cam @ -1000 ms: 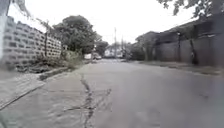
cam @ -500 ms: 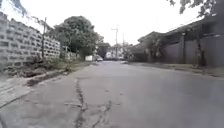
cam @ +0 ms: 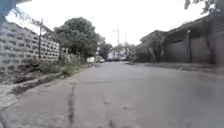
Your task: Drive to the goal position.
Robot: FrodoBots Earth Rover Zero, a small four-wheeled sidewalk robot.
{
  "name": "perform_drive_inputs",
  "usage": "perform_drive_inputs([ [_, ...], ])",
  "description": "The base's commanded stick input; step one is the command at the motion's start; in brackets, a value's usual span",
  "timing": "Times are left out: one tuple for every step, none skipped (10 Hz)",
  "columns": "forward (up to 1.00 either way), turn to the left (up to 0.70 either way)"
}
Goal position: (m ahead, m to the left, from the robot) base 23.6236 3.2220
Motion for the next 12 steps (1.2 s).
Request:
perform_drive_inputs([
  [1.0, 0.0],
  [1.0, 0.0],
  [1.0, 0.0],
  [1.0, 0.0],
  [1.0, 0.0],
  [1.0, 0.0],
  [1.0, 0.0],
  [1.0, 0.0],
  [1.0, 0.0],
  [1.0, 0.0],
  [1.0, 0.0],
  [1.0, 0.0],
])
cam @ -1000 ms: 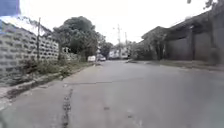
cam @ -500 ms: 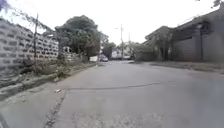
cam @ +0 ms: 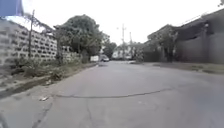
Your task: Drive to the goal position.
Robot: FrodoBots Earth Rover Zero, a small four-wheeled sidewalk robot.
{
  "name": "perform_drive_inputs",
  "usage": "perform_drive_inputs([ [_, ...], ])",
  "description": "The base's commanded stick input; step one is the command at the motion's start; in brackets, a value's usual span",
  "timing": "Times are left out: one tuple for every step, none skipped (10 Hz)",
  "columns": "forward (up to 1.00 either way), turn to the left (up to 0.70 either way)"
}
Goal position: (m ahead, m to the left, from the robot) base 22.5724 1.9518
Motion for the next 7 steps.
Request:
perform_drive_inputs([
  [1.0, 0.0],
  [1.0, 0.0],
  [1.0, 0.0],
  [1.0, 0.0],
  [1.0, 0.0],
  [1.0, 0.0],
  [1.0, 0.0],
])
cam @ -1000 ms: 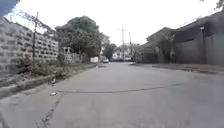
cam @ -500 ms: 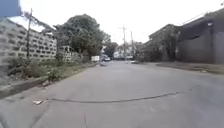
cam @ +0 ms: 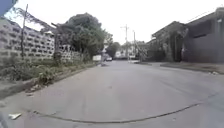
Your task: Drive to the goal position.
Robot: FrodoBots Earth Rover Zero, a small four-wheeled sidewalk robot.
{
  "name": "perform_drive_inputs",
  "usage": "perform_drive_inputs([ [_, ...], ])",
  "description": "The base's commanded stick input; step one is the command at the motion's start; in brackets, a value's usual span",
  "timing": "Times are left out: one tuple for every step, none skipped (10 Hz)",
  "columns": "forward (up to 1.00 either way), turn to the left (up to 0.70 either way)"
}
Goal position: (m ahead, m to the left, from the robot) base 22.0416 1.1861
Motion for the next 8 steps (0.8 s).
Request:
perform_drive_inputs([
  [1.0, 0.0],
  [1.0, 0.0],
  [1.0, 0.0],
  [1.0, 0.0],
  [1.0, 0.0],
  [1.0, 0.0],
  [1.0, 0.0],
  [1.0, 0.0],
])
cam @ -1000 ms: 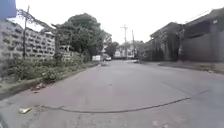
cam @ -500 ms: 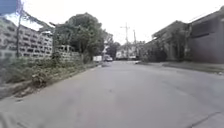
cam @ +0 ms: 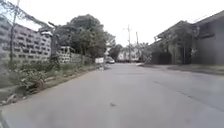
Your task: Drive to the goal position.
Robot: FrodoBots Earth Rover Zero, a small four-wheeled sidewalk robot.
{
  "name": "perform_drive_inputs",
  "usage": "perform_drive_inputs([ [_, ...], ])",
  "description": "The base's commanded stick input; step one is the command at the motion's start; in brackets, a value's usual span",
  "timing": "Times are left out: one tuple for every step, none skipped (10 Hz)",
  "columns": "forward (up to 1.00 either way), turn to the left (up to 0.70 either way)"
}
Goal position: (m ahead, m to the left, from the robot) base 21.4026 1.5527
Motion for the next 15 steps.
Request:
perform_drive_inputs([
  [1.0, 0.0],
  [1.0, -0.1],
  [1.0, -0.39],
  [1.0, -0.4],
  [1.0, -0.4],
  [1.0, -0.4],
  [1.0, -0.36],
  [1.0, -0.11],
  [1.0, 0.0],
  [1.0, 0.0],
  [1.0, 0.0],
  [1.0, 0.0],
  [1.0, 0.0],
  [1.0, 0.0],
  [1.0, 0.0],
])
